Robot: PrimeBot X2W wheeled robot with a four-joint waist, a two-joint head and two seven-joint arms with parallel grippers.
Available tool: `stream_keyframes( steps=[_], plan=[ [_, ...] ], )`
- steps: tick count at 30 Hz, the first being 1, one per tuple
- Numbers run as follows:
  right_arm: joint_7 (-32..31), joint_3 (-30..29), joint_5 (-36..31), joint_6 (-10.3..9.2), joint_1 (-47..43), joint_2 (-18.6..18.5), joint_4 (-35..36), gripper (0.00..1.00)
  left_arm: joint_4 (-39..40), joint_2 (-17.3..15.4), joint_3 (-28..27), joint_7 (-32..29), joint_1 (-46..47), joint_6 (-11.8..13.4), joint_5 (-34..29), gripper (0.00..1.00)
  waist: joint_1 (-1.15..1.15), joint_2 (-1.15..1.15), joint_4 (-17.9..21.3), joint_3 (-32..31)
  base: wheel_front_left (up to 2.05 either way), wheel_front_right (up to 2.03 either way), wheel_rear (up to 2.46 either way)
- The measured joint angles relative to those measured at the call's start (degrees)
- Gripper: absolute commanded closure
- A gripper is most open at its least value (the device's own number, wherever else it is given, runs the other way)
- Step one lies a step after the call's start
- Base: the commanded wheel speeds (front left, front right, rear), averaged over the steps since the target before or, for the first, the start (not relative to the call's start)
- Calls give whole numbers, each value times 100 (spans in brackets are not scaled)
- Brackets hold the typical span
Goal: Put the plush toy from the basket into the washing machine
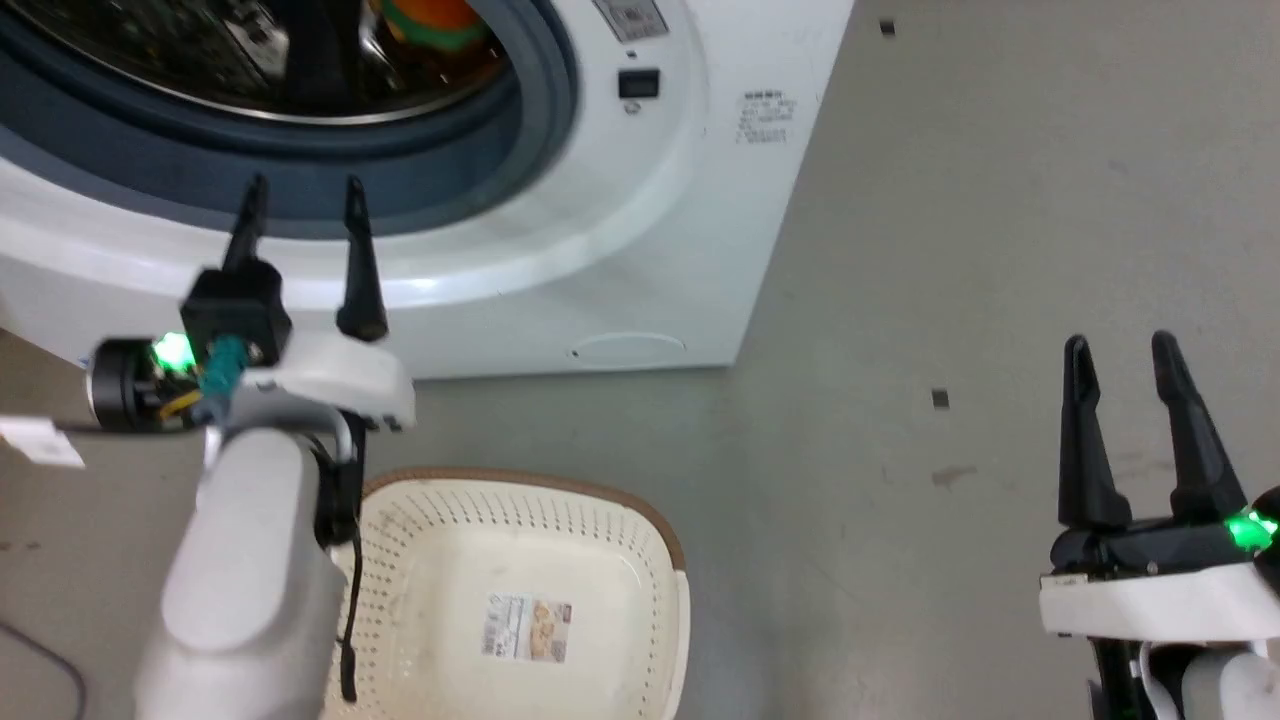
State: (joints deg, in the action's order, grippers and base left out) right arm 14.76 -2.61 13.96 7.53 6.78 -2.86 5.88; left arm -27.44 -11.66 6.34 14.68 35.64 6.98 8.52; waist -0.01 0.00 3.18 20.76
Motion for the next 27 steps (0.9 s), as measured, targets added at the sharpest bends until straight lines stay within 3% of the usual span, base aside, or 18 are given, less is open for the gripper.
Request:
stream_keyframes(
  steps=[8, 9, 15, 25, 26, 27],
  plan=[
    [0, -12, -145, 0, -464, 0, -223, 0, 878, 230, -98, 7, -1372, 137, -314, 0, 0, 0, -237, -833, 0, 0, 0],
    [0, -3, -148, 0, -699, 0, -287, 0, 996, 267, -137, 7, -1861, 145, -348, 0, 0, 0, -276, -1173, 0, 0, 0],
    [0, 16, -147, 0, -1229, 0, -324, 0, 1178, 381, -137, 7, -2874, 63, -389, 0, -1, 0, -315, -1895, 0, 0, 0],
    [0, -20, -143, 0, -1339, 0, -332, 0, 1322, 443, -130, 7, -3223, -175, -442, 0, -1, 0, -363, -2102, 0, 0, 0],
    [-1, -25, -136, 0, -1334, 0, -337, 100, 1317, 448, -131, 5, -3223, -197, -448, 100, 0, 0, -365, -2083, 0, 0, 0],
    [-3, -24, -137, 0, -1334, 0, -337, 100, 1308, 448, -131, -3, -3223, -197, -444, 100, 0, 0, -366, -2082, 0, 0, 0]
  ],
)
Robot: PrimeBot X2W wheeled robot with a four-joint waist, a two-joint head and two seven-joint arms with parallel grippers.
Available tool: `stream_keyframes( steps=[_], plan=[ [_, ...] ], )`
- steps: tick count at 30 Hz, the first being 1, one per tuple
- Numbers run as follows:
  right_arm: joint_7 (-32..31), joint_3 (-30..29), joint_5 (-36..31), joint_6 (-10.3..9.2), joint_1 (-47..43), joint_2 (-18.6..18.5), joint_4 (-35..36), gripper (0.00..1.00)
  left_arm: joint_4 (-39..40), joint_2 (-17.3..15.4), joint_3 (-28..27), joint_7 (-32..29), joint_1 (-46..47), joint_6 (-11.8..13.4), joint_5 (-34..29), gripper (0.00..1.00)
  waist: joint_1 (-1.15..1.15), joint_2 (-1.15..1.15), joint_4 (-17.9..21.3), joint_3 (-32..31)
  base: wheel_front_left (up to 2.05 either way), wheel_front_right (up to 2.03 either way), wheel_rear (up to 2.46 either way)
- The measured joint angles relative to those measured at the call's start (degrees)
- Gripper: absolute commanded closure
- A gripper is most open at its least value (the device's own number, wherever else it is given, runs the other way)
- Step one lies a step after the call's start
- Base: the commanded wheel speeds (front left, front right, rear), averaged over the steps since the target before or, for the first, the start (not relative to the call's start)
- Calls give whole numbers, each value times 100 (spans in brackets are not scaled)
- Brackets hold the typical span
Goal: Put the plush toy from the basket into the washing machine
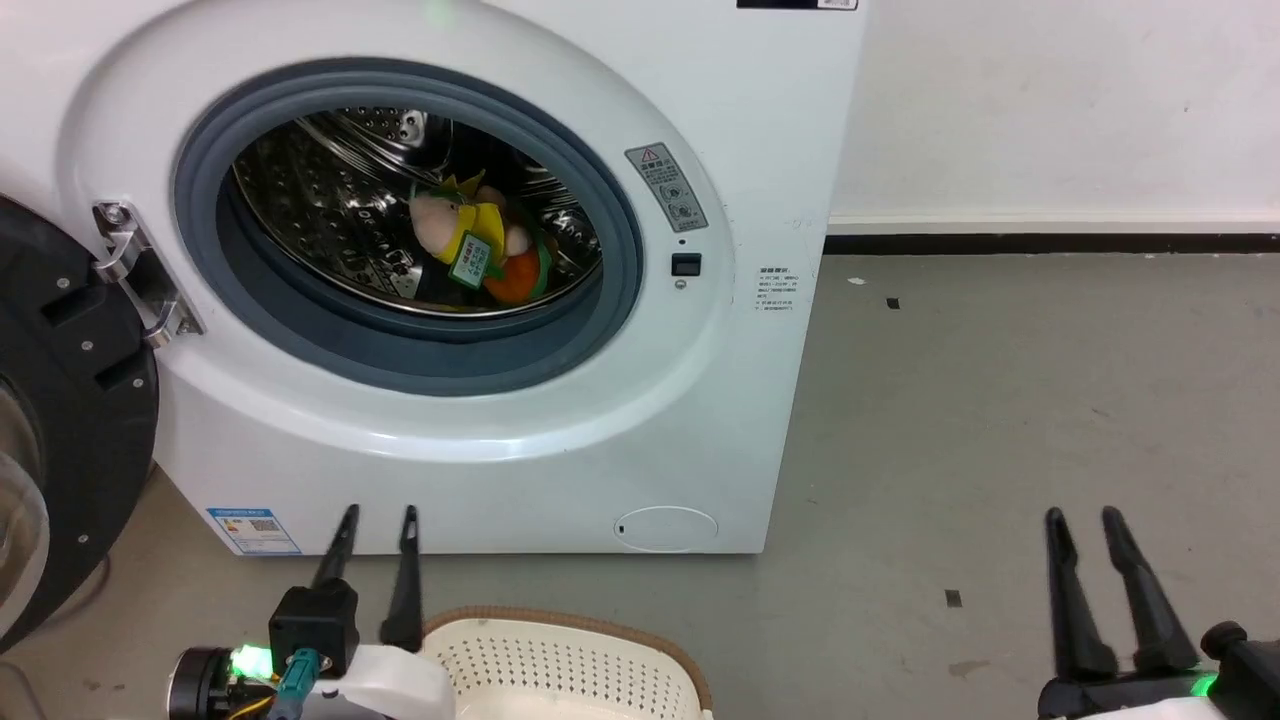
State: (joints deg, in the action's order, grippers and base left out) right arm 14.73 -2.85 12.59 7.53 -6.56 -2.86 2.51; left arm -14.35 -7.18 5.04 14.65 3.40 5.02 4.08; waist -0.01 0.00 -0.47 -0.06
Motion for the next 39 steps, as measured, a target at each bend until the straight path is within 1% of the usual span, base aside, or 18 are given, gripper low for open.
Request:
stream_keyframes(
  steps=[7, 39],
  plan=[
    [-8, 1, -8, 0, 0, 0, 0, 100, 9, 0, -7, -33, 0, 0, 4, 100, 0, 0, 0, -1, 0, 0, 0],
    [-420, 76, -350, 0, 98, 0, -51, 100, 380, 110, -129, -420, -6, -116, -96, 100, 1, 0, 14, 1, 0, 0, 0]
  ],
)
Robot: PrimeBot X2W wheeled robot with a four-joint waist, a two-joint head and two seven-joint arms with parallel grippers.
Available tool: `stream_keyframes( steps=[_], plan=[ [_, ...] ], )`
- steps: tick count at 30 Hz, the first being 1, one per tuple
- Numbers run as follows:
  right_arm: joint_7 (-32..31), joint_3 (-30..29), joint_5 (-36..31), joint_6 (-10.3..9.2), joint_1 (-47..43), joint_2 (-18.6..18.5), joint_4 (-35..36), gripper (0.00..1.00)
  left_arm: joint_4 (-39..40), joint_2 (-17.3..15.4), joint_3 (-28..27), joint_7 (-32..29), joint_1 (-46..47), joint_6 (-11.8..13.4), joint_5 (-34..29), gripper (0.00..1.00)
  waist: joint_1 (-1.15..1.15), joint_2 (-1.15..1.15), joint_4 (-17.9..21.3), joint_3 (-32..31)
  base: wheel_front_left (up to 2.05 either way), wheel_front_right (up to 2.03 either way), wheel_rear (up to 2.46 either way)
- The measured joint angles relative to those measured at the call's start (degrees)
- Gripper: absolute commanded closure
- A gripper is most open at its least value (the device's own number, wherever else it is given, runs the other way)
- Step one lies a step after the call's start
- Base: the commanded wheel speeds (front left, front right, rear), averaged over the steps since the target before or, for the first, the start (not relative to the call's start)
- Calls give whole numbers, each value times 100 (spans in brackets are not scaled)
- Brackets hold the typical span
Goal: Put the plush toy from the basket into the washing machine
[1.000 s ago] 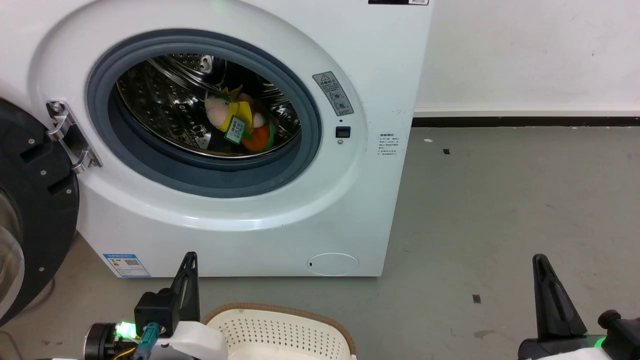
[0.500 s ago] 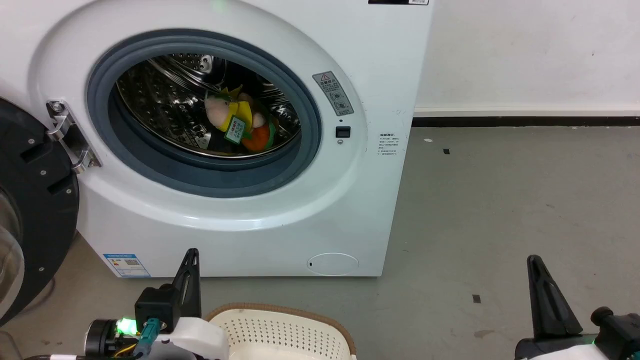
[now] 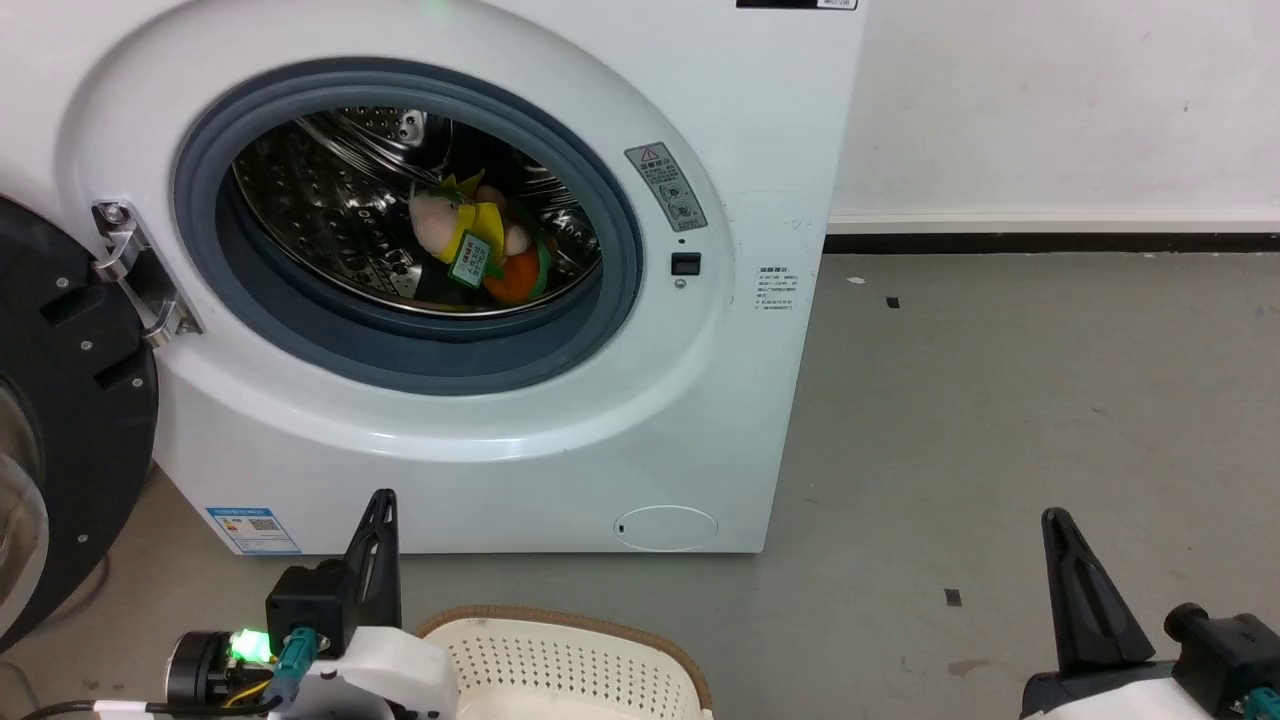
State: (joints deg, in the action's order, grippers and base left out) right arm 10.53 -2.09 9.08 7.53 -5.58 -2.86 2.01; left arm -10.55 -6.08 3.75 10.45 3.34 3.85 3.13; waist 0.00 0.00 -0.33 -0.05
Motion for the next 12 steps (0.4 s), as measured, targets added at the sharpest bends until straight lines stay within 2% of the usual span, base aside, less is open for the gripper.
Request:
stream_keyframes(
  steps=[12],
  plan=[
    [-137, 32, -101, 0, 65, 0, -18, 100, 135, 30, -60, -137, -41, -52, -21, 100, 0, 0, 5, 1, 0, 0, 0]
  ],
)
